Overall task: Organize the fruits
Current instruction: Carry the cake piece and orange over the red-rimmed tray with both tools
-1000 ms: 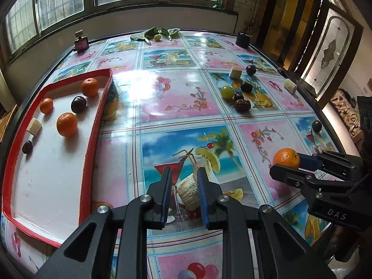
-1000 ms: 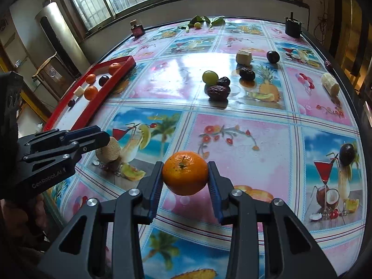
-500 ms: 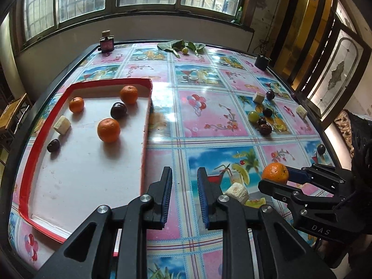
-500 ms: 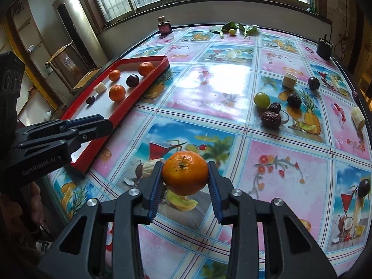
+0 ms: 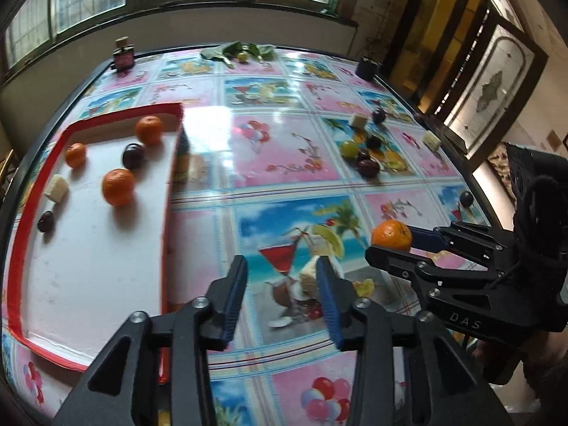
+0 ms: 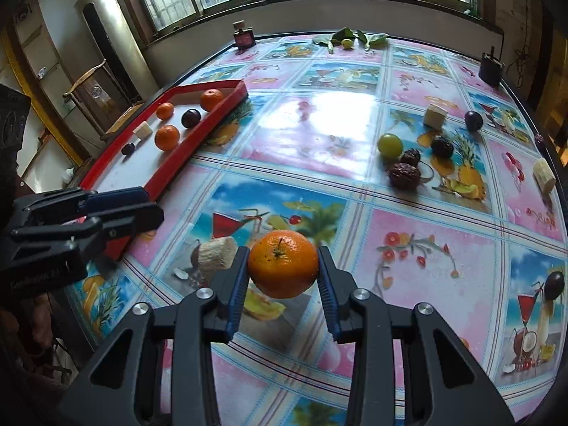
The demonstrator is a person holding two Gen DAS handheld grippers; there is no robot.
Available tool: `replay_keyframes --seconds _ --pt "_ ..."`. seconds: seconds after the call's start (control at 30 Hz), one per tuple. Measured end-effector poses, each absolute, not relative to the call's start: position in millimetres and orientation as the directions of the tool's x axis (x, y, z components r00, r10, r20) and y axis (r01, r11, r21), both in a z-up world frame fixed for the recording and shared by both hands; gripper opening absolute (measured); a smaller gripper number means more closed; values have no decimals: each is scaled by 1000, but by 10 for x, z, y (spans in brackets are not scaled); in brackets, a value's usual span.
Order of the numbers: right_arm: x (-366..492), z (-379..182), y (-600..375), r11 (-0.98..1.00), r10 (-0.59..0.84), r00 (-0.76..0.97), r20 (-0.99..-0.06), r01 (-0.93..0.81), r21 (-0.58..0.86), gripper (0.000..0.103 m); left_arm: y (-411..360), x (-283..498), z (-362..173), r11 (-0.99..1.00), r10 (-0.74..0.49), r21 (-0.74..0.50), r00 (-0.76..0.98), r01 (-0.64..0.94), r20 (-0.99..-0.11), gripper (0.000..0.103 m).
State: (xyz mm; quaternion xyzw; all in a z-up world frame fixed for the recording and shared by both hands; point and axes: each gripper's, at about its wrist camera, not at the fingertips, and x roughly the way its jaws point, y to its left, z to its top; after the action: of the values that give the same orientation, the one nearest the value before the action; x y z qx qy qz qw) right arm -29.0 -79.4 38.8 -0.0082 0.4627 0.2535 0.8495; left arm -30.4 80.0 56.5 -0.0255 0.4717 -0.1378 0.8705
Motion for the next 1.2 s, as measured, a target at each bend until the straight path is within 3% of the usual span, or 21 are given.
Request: replay_keyframes --seconds 0.07,0.27,0.33,0.43,0.47,1.2 --pt "-302 363 -917 882 413 447 -794 -415 225 39 647 -290 526 955 -274 -172 503 241 -820 64" --pt "-329 286 -1202 898 402 448 -799 -364 247 39 501 -173 324 963 -246 -165 445 213 -861 63" --pt "-335 273 -1257 899 402 451 -797 -361 250 39 498 -162 241 968 -232 -163 430 192 -872 62" --pt "-340 263 -1307 900 403 456 -793 -357 252 39 502 -162 177 975 -205 -142 450 169 -869 37" --pt "-341 257 -1315 900 402 457 -793 -356 250 39 501 -157 168 975 -204 -141 449 169 -870 34" --pt "-372 425 -1105 886 400 464 -791 -417 204 39 598 -211 459 978 -205 -155 538 137 -818 33"
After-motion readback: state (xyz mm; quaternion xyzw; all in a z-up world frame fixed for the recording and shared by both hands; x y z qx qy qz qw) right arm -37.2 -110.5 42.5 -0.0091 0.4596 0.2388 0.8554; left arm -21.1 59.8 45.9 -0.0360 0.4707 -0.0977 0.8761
